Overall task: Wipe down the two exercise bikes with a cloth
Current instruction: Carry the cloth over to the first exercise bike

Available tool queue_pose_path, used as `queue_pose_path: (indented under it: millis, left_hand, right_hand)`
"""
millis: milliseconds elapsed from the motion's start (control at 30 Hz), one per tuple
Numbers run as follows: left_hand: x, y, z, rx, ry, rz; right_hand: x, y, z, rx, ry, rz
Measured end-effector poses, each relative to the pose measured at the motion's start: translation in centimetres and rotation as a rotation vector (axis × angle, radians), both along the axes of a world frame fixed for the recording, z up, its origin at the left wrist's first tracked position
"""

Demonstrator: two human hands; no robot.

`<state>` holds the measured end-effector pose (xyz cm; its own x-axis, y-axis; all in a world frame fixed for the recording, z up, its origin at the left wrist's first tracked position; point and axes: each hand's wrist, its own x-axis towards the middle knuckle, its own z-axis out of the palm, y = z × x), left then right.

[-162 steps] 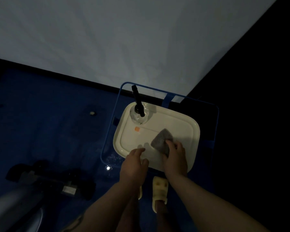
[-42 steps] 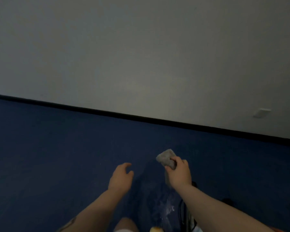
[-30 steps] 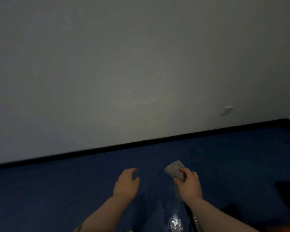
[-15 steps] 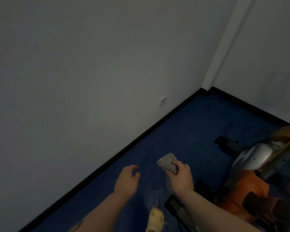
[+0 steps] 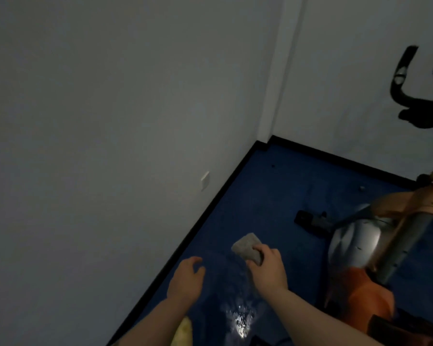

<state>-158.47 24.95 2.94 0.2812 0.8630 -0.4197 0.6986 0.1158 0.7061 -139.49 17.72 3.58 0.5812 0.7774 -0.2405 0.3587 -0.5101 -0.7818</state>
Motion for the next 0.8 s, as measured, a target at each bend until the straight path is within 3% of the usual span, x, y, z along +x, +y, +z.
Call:
queue_pose_path:
  millis: [200, 400, 800]
  left_hand:
    - [4.5, 10.5, 0.8, 0.048, -0.004, -0.221]
    - [12.3, 19.7, 3.0, 0.114, -0.120, -0.381]
    - [33.7, 21.5, 9.1, 0.168, -0.390, -0.717]
  right_hand:
    - [2.8, 6.8, 0.5, 0.065, 0.019, -0.267]
    - [6.6, 10.9, 2.6, 0.100, 0.016, -0.519]
    - [22.2, 10.7, 7.6, 0.306, -0.073, -0.900]
